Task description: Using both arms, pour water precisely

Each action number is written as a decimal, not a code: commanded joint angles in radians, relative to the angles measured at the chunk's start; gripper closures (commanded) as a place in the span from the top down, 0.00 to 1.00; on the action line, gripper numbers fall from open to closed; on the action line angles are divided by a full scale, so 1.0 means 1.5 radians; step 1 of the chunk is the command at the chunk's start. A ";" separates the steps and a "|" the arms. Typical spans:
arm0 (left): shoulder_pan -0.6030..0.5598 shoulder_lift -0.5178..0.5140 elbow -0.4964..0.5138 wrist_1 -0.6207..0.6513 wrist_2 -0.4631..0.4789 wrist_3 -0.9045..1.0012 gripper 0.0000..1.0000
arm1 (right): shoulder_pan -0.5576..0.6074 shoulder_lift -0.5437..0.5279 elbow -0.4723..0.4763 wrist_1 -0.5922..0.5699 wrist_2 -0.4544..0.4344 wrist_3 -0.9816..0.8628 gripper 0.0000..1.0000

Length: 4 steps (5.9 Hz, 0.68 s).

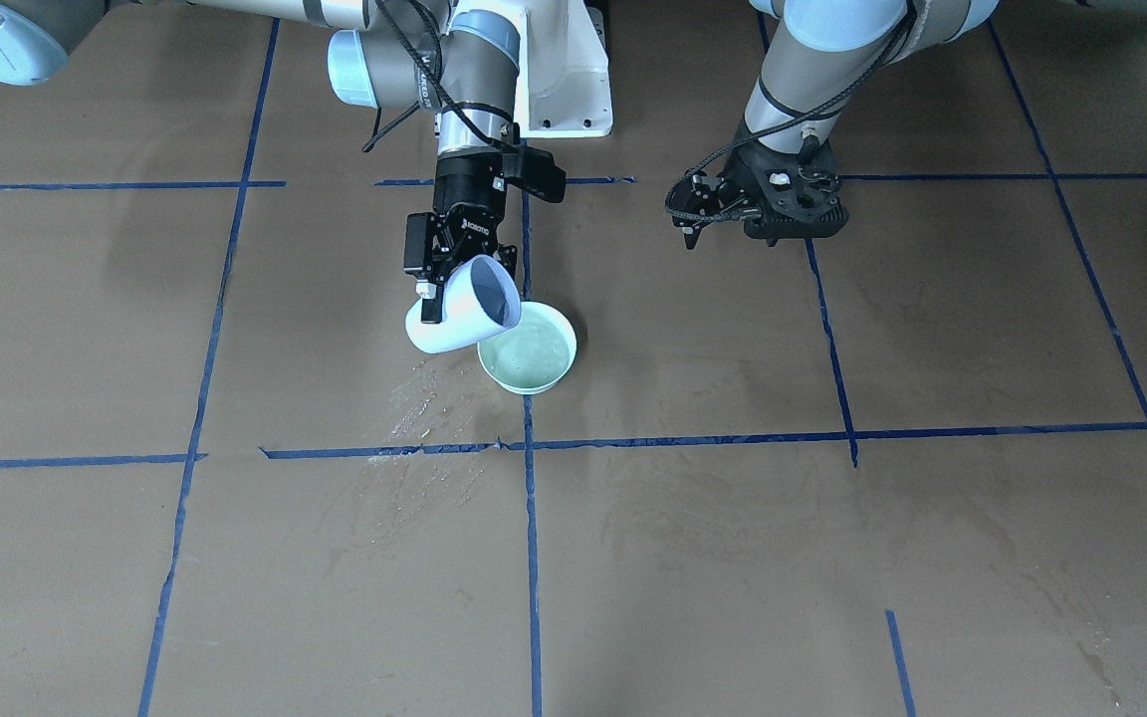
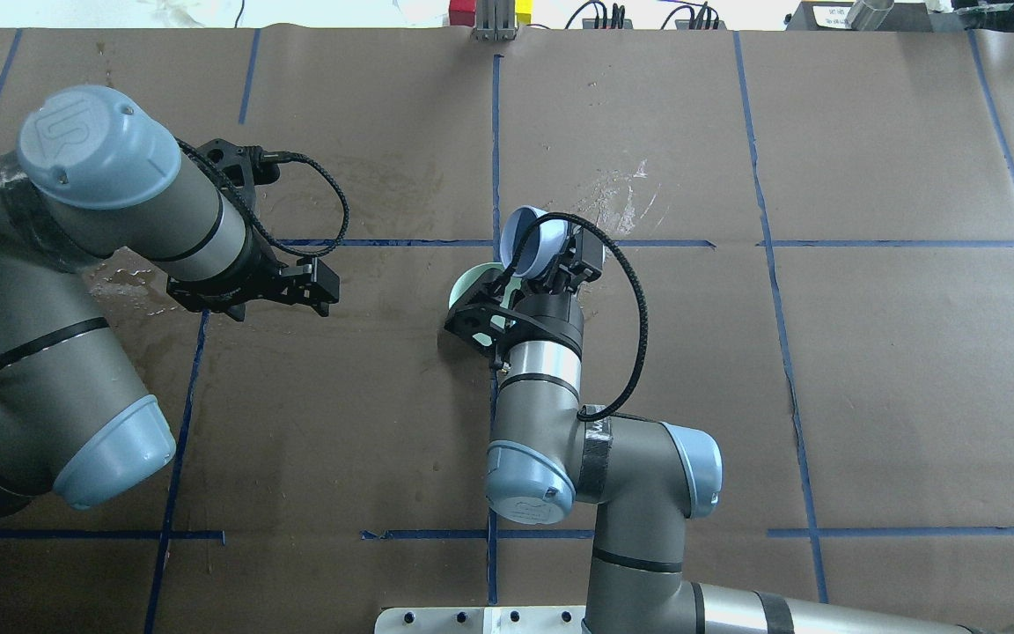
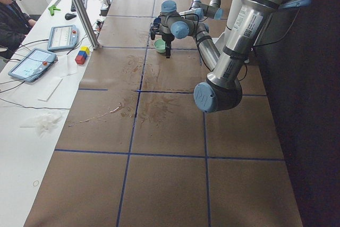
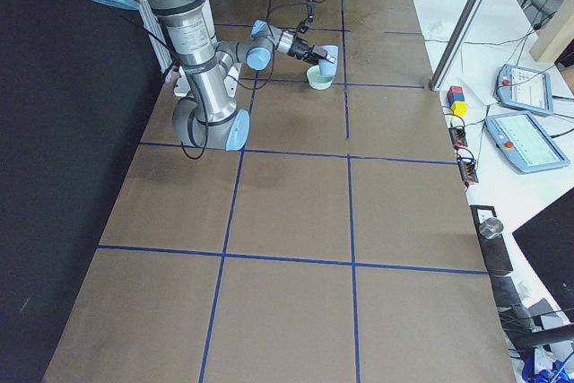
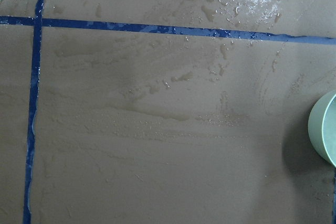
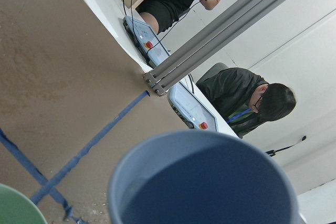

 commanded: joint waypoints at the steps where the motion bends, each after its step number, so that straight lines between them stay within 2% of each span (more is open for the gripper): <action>1: 0.000 0.000 0.000 0.000 0.000 0.000 1.00 | 0.026 -0.005 0.007 0.100 0.064 0.117 0.00; 3: 0.000 0.000 0.000 -0.003 0.000 -0.001 1.00 | 0.062 -0.094 0.059 0.201 0.150 0.171 0.00; 4: 0.000 0.000 0.000 -0.003 0.000 -0.001 1.00 | 0.096 -0.141 0.086 0.236 0.224 0.249 0.00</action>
